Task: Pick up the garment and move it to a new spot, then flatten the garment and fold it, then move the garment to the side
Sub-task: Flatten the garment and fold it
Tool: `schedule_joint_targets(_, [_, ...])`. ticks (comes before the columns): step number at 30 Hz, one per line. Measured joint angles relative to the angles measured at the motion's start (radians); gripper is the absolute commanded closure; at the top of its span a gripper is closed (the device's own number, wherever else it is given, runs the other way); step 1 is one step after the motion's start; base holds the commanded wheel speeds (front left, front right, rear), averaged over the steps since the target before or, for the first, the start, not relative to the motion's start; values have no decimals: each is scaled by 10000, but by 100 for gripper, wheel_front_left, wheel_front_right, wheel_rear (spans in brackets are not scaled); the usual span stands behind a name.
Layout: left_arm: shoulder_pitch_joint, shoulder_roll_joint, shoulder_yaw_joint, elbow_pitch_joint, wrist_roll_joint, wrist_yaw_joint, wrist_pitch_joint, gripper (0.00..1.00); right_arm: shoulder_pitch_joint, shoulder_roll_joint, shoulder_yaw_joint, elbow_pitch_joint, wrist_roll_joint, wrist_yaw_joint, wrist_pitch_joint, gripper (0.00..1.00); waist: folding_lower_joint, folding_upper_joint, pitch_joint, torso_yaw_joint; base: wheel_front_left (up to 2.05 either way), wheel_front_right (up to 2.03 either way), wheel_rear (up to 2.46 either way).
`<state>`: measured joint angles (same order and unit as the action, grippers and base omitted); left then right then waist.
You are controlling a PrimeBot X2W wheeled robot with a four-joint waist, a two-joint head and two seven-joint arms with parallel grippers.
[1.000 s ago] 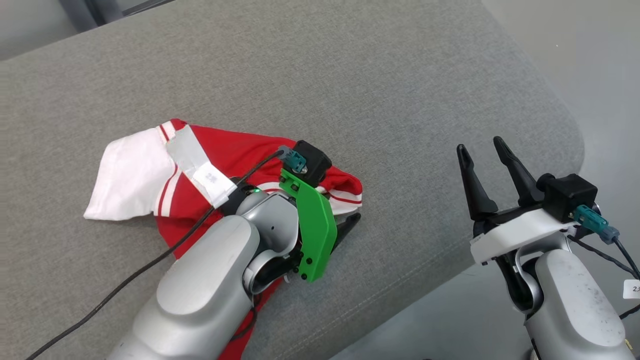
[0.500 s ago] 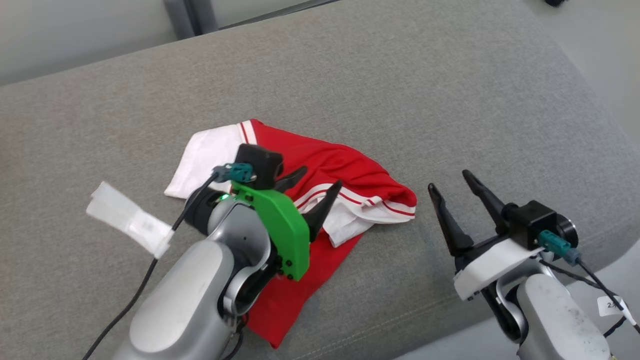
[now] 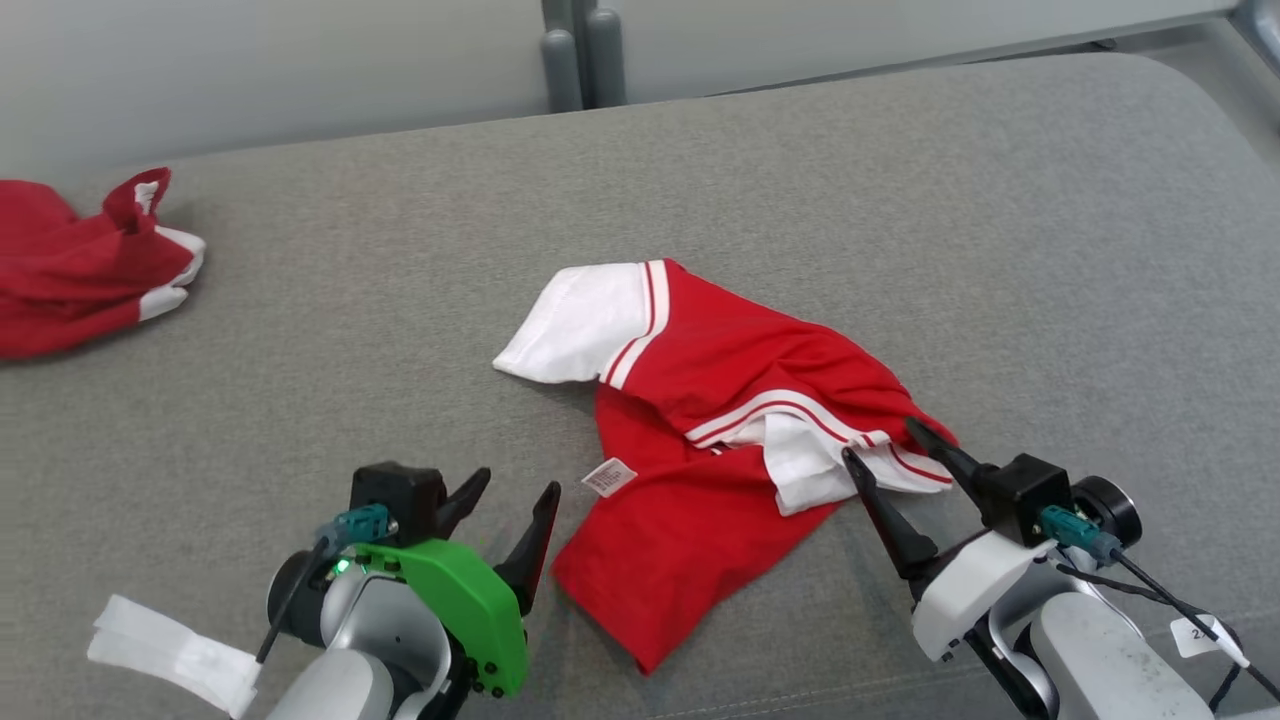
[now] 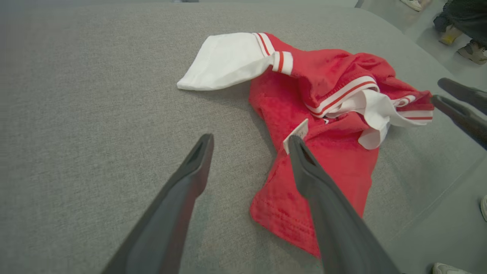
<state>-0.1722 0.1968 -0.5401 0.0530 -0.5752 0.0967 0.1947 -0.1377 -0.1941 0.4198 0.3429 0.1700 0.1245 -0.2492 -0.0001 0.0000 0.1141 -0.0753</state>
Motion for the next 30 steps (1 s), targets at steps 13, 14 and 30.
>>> schedule_joint_targets(13, [873, 79, -12, -428, -111, 0, -416, 0, -470, -128, -25, 1001, 121, 0, 792, 0, 0, 0, -242, 1880, 0, 0, 0])
schedule_joint_targets(14, [900, 79, 13, -489, -119, 0, -462, 0, -474, -130, 31, 1089, 153, 0, 863, 0, 0, 0, -245, 2006, 0, 0, 0])
schedule_joint_targets(30, [1513, 408, 677, -1022, -291, 21, -729, 0, -852, -330, 489, 1586, 360, 0, 1279, 0, 0, 0, -199, 2428, 0, 0, 0])
